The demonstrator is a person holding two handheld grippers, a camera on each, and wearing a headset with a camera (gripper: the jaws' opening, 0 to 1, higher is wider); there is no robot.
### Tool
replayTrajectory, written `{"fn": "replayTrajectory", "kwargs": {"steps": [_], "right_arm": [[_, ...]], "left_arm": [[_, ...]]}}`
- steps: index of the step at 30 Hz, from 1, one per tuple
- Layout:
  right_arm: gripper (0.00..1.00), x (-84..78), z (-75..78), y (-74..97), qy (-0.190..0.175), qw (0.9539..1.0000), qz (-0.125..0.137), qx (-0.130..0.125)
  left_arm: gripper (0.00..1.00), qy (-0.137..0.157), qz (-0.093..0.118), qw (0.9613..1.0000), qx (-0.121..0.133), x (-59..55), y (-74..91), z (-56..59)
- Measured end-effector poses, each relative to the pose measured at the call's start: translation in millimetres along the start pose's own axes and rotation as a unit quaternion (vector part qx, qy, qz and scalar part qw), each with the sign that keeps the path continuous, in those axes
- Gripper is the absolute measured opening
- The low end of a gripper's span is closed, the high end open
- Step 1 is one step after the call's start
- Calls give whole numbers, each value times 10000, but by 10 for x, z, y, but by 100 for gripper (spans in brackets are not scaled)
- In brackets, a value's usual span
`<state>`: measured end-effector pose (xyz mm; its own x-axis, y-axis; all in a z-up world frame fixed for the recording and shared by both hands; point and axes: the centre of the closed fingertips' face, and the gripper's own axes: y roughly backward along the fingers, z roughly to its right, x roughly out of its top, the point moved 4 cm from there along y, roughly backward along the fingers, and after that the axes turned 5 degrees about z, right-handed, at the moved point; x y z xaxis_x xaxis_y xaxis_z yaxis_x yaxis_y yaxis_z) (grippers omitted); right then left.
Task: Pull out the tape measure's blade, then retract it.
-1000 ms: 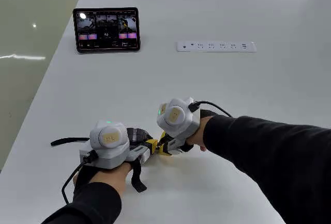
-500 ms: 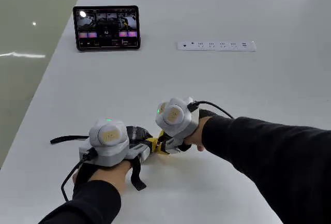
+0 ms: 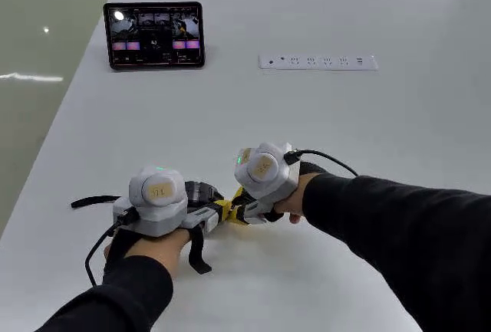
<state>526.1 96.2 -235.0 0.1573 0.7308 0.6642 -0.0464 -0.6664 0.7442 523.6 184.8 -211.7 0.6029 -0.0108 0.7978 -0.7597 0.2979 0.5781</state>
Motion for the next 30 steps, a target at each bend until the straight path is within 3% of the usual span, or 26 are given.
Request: {"fn": "replayTrajectory", "kwargs": {"steps": [6, 11, 16, 20, 22, 25, 28, 30], "right_arm": [[11, -30, -20, 138, -30, 9997, 228, -98], [16, -61, -28, 266, -53, 9993, 339, -138], [19, -67, -12, 426, -85, 9983, 473, -327], [25, -114, -51, 590, -138, 9974, 572, -420], [27, -173, -62, 660, -136, 9971, 560, -506], [30, -256, -67, 756, -214, 9962, 568, -618], [34, -314, -69, 864, -409, 9942, 637, -759], [35, -343, -74, 946, -469, 9928, 717, -836]], "left_arm": [[61, -22, 266, 9996, -104, 159, 37, 0], [68, -310, 223, 9988, -301, 206, 42, 20], [72, -234, 171, 9984, -492, 212, 71, 25], [80, -442, 205, 9955, -810, 252, 143, 87], [82, -407, 169, 9944, -959, 264, 170, 96], [81, -389, -2, 9917, -1226, 249, 215, 114], [88, -528, 6, 9904, -1274, 231, 207, 64], [91, -552, -125, 9883, -1419, 206, 234, 82]]}}
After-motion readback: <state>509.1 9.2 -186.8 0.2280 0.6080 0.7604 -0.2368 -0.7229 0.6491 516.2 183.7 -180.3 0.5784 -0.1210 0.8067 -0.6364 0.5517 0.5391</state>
